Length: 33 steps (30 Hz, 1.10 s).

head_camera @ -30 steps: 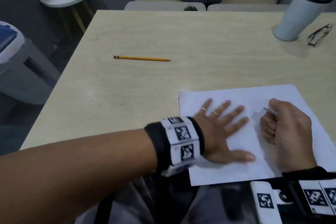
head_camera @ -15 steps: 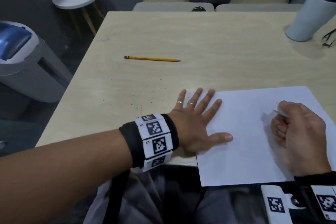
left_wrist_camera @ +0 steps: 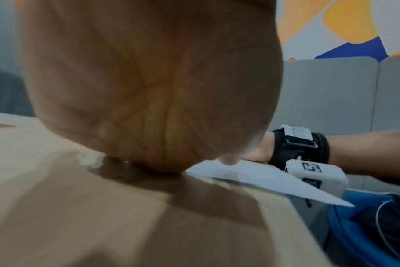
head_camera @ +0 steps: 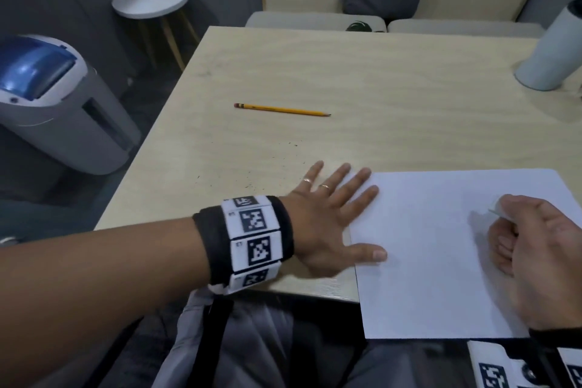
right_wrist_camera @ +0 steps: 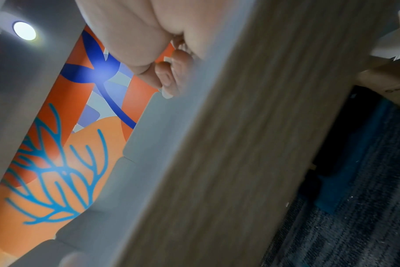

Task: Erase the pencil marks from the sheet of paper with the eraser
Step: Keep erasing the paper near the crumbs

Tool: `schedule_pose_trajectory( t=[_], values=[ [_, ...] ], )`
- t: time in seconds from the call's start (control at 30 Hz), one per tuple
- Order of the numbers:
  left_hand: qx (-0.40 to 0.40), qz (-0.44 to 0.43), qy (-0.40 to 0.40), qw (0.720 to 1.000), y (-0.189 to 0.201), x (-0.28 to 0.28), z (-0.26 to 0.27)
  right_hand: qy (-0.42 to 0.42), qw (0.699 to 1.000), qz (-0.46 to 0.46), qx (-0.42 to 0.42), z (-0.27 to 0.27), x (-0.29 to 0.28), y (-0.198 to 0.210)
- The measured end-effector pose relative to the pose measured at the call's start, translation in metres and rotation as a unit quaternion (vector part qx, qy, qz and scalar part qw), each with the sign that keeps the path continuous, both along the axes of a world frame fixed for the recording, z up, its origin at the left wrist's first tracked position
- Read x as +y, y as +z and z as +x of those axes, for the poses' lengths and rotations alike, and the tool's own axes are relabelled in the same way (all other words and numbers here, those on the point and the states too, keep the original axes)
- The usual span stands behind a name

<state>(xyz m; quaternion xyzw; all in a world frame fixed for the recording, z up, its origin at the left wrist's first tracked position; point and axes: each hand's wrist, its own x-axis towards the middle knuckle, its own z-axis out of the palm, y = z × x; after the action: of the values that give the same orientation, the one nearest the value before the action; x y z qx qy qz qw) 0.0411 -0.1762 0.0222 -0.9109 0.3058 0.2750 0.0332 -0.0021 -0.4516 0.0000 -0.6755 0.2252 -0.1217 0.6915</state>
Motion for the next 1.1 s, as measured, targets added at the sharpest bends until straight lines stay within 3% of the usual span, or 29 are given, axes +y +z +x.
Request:
schedule_pose_trajectory(
  t=[0.07, 0.17, 0.23, 0.27, 0.33, 0.4, 0.43, 0.5, 0.63, 0.7, 0.8, 0.87, 1.0, 1.1],
  values=[
    [-0.032, 0.063, 0.062, 0.996, 0.005, 0.032, 0.004, 0.005, 1.0, -0.007, 0.001, 0.0, -0.001, -0.002],
    [-0.084, 0.162, 0.174, 0.968, 0.018, 0.063, 0.013, 0.007, 1.0, -0.021, -0.002, 0.001, -0.001, -0.004],
    [-0.11, 0.147, 0.217, 0.959, 0.024, 0.055, 0.017, 0.014, 0.999, -0.03, 0.0, 0.001, -0.001, -0.004],
    [-0.119, 0.117, 0.213, 0.963, 0.026, 0.044, 0.016, 0.016, 0.999, -0.033, 0.002, 0.001, -0.002, -0.004],
    [-0.126, 0.041, 0.126, 0.983, 0.025, 0.021, 0.009, 0.014, 0.999, -0.031, 0.001, 0.001, -0.003, -0.006],
    [-0.075, -0.008, 0.009, 0.997, 0.018, 0.009, -0.005, 0.015, 1.0, -0.025, -0.001, 0.002, -0.006, -0.009],
    [-0.037, -0.011, -0.011, 0.999, 0.014, 0.011, -0.014, 0.017, 1.0, -0.023, 0.002, 0.003, -0.008, -0.012],
    [-0.013, 0.03, 0.014, 0.999, 0.009, 0.031, -0.023, 0.018, 1.0, -0.018, 0.017, 0.006, -0.011, -0.015],
    [-0.114, 0.166, 0.137, 0.97, 0.018, 0.068, -0.018, 0.023, 0.999, -0.024, 0.024, 0.008, -0.012, -0.016],
    [-0.13, 0.129, 0.157, 0.97, 0.021, 0.064, -0.023, 0.016, 0.999, -0.03, 0.015, 0.008, -0.01, -0.014],
    [-0.064, -0.001, 0.024, 0.998, 0.014, 0.044, -0.048, 0.006, 1.0, -0.024, 0.015, 0.007, -0.007, -0.013],
    [-0.037, -0.006, -0.007, 0.999, 0.007, 0.04, -0.055, 0.001, 1.0, -0.024, 0.018, 0.007, -0.006, -0.012],
    [-0.112, 0.075, 0.142, 0.981, 0.005, 0.047, -0.042, -0.012, 1.0, -0.026, 0.003, 0.004, -0.001, -0.007],
    [-0.121, -0.005, 0.14, 0.983, 0.002, 0.033, -0.041, -0.026, 0.999, -0.039, -0.009, 0.003, 0.009, -0.001]
  ],
)
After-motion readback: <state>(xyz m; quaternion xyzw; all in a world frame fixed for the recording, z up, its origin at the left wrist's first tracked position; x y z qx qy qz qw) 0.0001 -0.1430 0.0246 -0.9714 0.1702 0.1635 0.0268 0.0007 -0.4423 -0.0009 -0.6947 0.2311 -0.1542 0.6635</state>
